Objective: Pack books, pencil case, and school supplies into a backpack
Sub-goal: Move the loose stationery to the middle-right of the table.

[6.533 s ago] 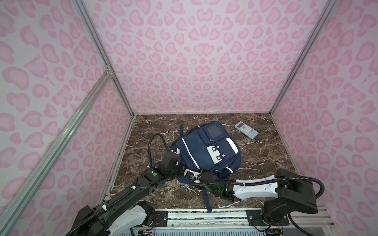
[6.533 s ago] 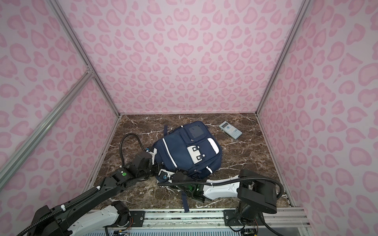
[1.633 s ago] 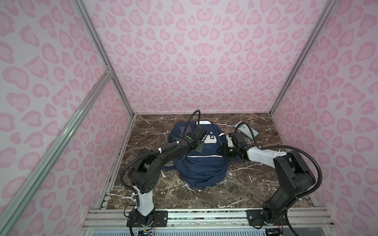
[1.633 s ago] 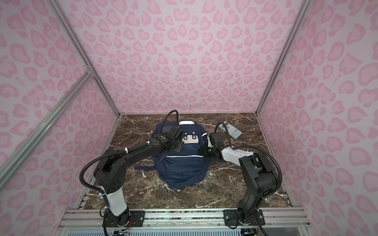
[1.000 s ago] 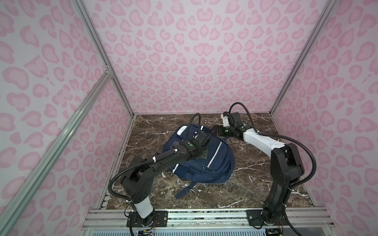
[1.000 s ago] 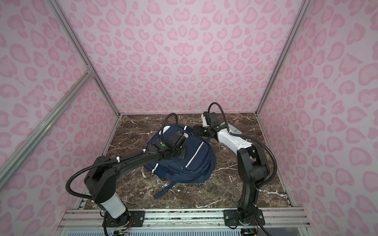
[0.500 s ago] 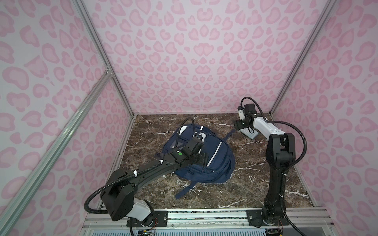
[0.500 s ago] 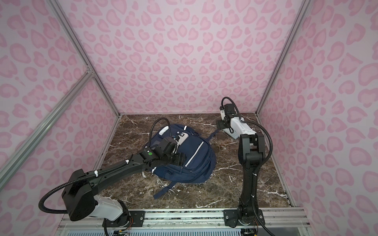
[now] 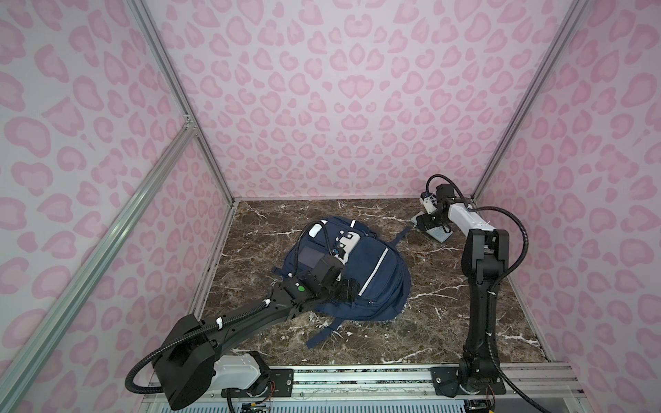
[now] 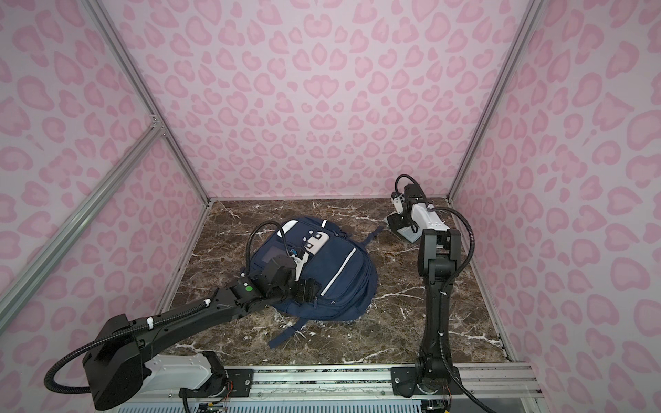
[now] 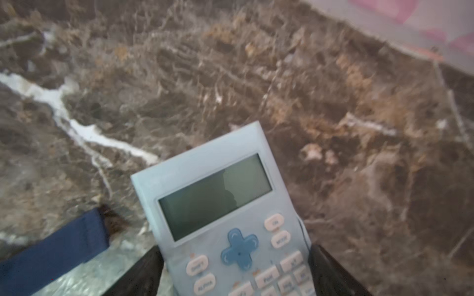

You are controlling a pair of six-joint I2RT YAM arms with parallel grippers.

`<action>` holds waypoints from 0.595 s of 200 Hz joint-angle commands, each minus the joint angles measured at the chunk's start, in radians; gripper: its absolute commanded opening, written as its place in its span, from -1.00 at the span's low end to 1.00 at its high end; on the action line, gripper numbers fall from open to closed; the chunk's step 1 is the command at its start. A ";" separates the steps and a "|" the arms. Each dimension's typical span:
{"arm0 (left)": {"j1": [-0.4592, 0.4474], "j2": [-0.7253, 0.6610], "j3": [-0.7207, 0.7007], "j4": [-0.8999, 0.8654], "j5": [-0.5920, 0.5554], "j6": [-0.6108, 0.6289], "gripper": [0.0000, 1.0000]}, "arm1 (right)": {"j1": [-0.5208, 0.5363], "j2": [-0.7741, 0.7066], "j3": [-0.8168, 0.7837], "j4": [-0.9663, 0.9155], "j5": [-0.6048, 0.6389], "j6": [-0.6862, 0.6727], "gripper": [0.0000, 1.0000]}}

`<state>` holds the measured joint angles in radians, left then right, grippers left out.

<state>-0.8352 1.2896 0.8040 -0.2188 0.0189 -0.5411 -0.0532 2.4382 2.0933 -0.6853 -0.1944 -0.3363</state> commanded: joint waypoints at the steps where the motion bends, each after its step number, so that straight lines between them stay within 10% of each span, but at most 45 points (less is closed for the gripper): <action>1: -0.003 -0.009 -0.022 -0.036 -0.004 -0.023 0.50 | -0.011 0.042 0.083 -0.171 -0.052 -0.030 0.81; 119: -0.013 -0.024 -0.044 -0.032 -0.003 -0.026 0.48 | 0.015 0.102 0.141 -0.301 0.082 -0.030 0.70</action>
<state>-0.8482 1.2724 0.7597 -0.2237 0.0189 -0.5636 -0.0643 2.4874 2.2021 -0.8436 -0.1322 -0.3847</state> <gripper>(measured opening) 0.742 0.878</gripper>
